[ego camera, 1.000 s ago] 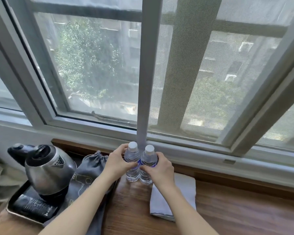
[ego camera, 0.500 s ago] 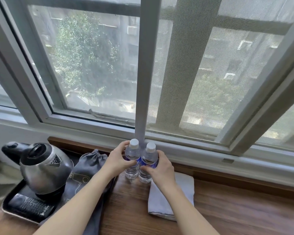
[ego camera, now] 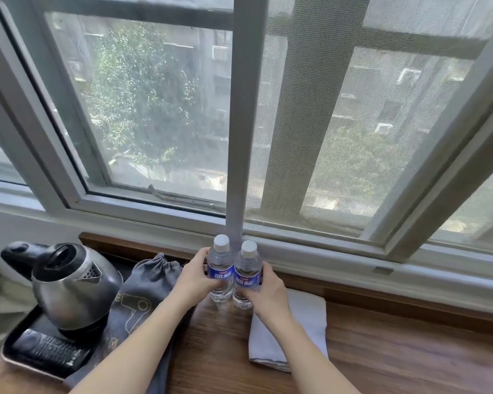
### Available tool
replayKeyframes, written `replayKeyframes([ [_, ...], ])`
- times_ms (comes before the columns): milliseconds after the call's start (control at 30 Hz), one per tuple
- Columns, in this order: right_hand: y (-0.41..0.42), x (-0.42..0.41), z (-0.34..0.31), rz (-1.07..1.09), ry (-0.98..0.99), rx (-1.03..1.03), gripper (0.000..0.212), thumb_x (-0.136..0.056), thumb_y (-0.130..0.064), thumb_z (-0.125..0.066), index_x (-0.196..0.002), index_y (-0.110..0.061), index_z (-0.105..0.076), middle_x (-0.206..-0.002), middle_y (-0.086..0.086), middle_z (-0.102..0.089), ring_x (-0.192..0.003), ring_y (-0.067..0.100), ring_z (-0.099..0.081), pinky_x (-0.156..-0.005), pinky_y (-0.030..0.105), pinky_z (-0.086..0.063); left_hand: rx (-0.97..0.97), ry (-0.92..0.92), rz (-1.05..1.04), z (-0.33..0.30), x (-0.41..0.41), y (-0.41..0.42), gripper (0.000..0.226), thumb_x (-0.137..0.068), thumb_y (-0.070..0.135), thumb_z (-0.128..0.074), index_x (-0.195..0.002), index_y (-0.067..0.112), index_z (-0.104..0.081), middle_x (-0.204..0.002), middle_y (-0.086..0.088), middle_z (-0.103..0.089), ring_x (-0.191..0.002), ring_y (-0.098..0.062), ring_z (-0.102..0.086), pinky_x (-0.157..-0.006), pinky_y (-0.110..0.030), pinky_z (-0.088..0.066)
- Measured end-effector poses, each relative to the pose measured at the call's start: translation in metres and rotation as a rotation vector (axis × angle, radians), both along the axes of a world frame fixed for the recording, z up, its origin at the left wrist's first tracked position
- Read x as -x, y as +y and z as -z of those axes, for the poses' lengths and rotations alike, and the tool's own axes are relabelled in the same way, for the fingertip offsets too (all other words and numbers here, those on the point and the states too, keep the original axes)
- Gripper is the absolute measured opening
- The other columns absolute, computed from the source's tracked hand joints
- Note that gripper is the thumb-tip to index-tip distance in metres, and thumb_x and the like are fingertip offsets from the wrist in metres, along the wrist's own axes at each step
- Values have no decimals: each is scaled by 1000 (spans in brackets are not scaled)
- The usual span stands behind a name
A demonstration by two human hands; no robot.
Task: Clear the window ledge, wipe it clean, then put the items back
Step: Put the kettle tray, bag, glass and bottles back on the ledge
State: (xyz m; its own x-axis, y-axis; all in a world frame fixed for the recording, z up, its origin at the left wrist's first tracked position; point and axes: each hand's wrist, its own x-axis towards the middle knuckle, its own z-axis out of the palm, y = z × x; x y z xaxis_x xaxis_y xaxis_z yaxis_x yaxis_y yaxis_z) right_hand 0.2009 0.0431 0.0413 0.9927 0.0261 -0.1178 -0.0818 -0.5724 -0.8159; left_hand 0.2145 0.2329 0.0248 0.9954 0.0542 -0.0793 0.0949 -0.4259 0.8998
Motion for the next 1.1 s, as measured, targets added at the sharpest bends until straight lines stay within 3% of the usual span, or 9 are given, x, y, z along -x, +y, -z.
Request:
replayKeyframes([
  [200, -5, 1, -2, -7, -15, 35, 55, -74, -42, -80, -122, -27, -57, -117, -3, -69, -110, 20, -63, -89, 35, -51, -25, 0, 13, 5, -4, -1, 62, -63, 19, -85, -116, 33, -57, -105, 15, -69, -93, 12, -62, -88, -30, -56],
  [333, -8, -1, -3, 11, -9, 70, 58, -75, -44, -79, -125, -26, -56, -118, -2, -69, -111, 22, -63, -89, 35, -51, -31, 0, 21, 4, -6, -5, 63, -64, 18, -85, -119, 33, -56, -108, 13, -68, -92, 15, -60, -85, -24, -55],
  [667, -9, -3, -3, -22, -6, 104, 58, -74, -51, -77, -122, -27, -56, -118, -2, -69, -110, 21, -63, -90, 37, -51, -31, 4, 56, 3, -8, -4, 66, -67, 18, -85, -122, 32, -53, -110, 18, -65, -98, 11, -58, -86, -22, -54],
  [1100, -4, -2, -7, -25, 54, 106, 63, -72, -45, -79, -125, -23, -53, -120, -1, -67, -112, 22, -62, -91, 36, -51, 12, 54, 81, -1, -6, 2, 75, -64, 23, -87, -126, 38, -48, -114, 18, -64, -108, 2, -58, -89, -28, -53],
])
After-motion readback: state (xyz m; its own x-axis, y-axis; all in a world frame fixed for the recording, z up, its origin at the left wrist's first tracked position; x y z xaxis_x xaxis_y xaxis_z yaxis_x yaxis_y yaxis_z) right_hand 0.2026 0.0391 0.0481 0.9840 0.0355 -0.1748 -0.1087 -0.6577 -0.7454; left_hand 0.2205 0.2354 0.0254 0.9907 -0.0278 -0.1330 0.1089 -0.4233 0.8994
